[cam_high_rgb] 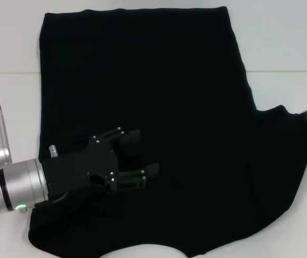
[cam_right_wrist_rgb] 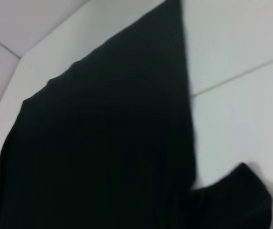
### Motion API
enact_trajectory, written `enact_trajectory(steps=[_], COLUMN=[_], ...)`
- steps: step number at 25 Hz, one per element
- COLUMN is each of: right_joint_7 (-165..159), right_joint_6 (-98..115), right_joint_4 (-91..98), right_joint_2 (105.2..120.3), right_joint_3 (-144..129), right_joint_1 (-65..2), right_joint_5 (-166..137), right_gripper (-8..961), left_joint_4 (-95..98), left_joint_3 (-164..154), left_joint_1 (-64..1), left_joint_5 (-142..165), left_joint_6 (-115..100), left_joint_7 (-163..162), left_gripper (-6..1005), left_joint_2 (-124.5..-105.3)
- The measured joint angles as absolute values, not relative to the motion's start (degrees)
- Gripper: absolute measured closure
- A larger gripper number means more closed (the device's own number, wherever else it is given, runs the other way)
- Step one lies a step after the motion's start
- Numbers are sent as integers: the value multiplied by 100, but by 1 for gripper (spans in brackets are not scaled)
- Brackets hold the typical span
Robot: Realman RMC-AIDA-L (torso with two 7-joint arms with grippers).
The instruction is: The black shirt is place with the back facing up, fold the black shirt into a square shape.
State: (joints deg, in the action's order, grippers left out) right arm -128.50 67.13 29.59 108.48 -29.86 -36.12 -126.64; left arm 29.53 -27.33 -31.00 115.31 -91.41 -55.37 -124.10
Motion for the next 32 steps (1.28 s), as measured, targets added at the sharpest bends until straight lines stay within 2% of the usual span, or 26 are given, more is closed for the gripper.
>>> enact_trajectory(steps=[8,17,22,28,31,32], right_joint_7=[-12841,-12996,-13154,-13158,-13160,-13159], right_joint_6=[6546,6142,6081,6133,6099,6102], right_joint_4=[2939,2884,2882,2927,2939,2939], right_joint_2=[11040,11330,11473,11576,11591,11586], right_joint_3=[-3489,-4340,-4829,-4908,-4883,-4883], right_joint_1=[-4276,-4967,-5098,-5116,-5117,-5112], right_joint_5=[-12696,-12709,-12709,-12656,-12553,-12509], right_gripper=[895,888,884,879,877,841], left_joint_4=[2953,2953,2972,2983,2983,2982], left_joint_3=[-2696,-2518,-2502,-2504,-2492,-2480], left_joint_1=[-3103,-3079,-3076,-3101,-3109,-3109], left_joint_5=[11531,11533,11532,11532,11527,11527], left_joint_6=[-9100,-9141,-9136,-9094,-9090,-9085], left_joint_7=[-5603,-5662,-5676,-5678,-5678,-5678], left_gripper=[157,158,159,160,161,161], left_joint_2=[-12410,-12410,-12410,-12404,-12397,-12395])
